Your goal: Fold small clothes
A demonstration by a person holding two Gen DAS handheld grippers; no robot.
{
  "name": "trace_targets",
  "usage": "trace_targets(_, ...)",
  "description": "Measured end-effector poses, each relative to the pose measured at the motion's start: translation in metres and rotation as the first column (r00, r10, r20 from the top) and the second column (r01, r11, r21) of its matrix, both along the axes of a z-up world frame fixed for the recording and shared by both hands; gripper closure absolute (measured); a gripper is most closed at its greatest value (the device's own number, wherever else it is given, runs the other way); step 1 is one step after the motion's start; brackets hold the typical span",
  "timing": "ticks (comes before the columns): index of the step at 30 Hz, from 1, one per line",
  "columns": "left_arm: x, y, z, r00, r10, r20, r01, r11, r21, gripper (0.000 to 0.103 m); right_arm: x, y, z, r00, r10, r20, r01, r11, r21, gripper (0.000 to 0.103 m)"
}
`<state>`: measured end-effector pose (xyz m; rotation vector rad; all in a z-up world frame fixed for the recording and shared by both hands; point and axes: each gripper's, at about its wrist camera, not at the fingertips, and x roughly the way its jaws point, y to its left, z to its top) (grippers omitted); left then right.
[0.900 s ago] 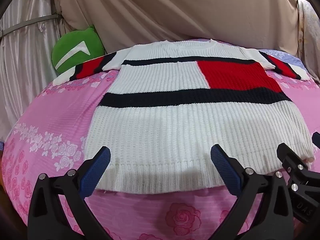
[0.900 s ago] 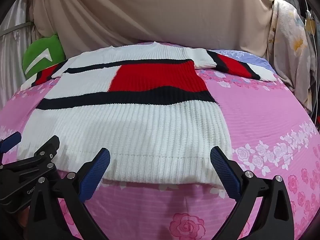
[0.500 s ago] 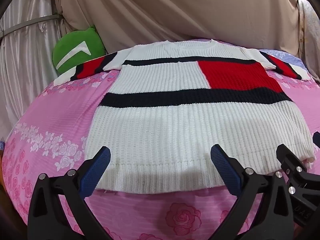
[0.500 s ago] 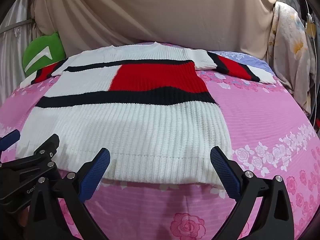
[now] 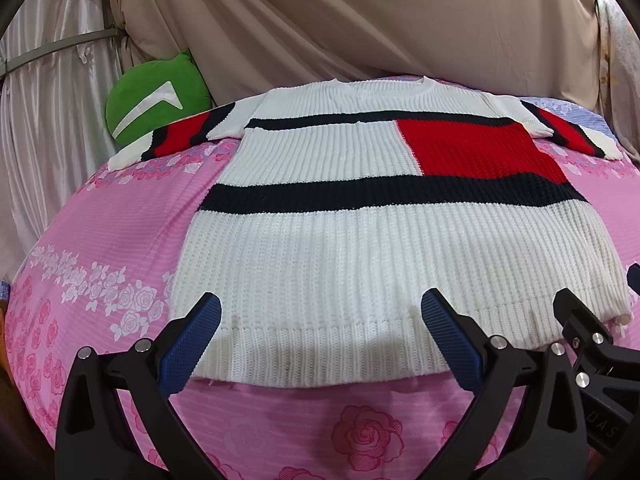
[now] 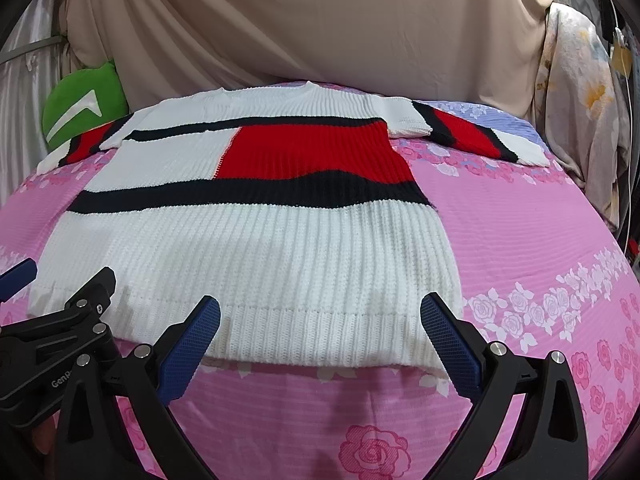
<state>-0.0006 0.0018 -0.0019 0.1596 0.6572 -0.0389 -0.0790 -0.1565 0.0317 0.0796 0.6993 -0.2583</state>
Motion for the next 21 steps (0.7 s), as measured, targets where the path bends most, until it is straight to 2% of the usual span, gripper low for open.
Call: trace_targets(21, -0.0015, -0.0012, -0.0002, 1.000, 0.006, 0.009, -0.006, 1.000, 0.022, 0.005, -0.0002, 0.0002, 0.0009, 1.000, 0.005, 0.006, -0.005, 1.000, 0.005, 0.005)
